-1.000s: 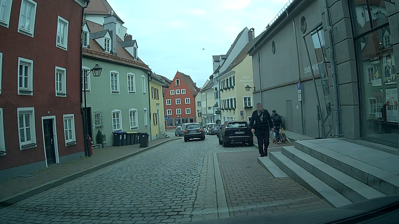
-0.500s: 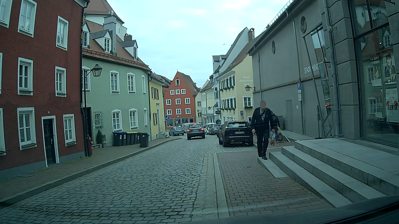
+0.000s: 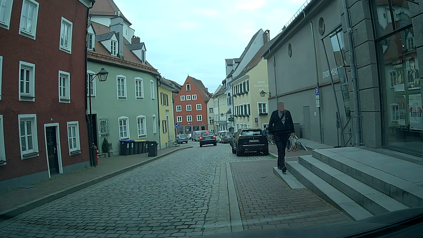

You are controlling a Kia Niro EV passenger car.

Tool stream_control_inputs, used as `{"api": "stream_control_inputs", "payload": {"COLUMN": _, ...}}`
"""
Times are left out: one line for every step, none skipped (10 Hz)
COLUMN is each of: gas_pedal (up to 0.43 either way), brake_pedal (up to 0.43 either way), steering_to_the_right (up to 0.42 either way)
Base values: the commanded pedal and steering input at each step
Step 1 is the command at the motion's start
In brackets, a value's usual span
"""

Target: Follow the waypoints while adhering to traffic rules and regulations

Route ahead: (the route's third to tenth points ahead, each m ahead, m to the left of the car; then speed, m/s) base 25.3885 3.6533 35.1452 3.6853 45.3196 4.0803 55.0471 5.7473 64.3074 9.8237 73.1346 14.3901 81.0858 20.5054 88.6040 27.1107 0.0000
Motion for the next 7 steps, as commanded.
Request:
{"api": "stream_control_inputs", "payload": {"gas_pedal": 0.000, "brake_pedal": 0.305, "steering_to_the_right": -0.217}}
{"api": "stream_control_inputs", "payload": {"gas_pedal": 0.000, "brake_pedal": 0.305, "steering_to_the_right": -0.217}}
{"api": "stream_control_inputs", "payload": {"gas_pedal": 0.000, "brake_pedal": 0.305, "steering_to_the_right": -0.217}}
{"api": "stream_control_inputs", "payload": {"gas_pedal": 0.000, "brake_pedal": 0.305, "steering_to_the_right": -0.217}}
{"api": "stream_control_inputs", "payload": {"gas_pedal": 0.000, "brake_pedal": 0.305, "steering_to_the_right": -0.216}}
{"api": "stream_control_inputs", "payload": {"gas_pedal": 0.000, "brake_pedal": 0.311, "steering_to_the_right": -0.217}}
{"api": "stream_control_inputs", "payload": {"gas_pedal": 0.000, "brake_pedal": 0.305, "steering_to_the_right": -0.217}}
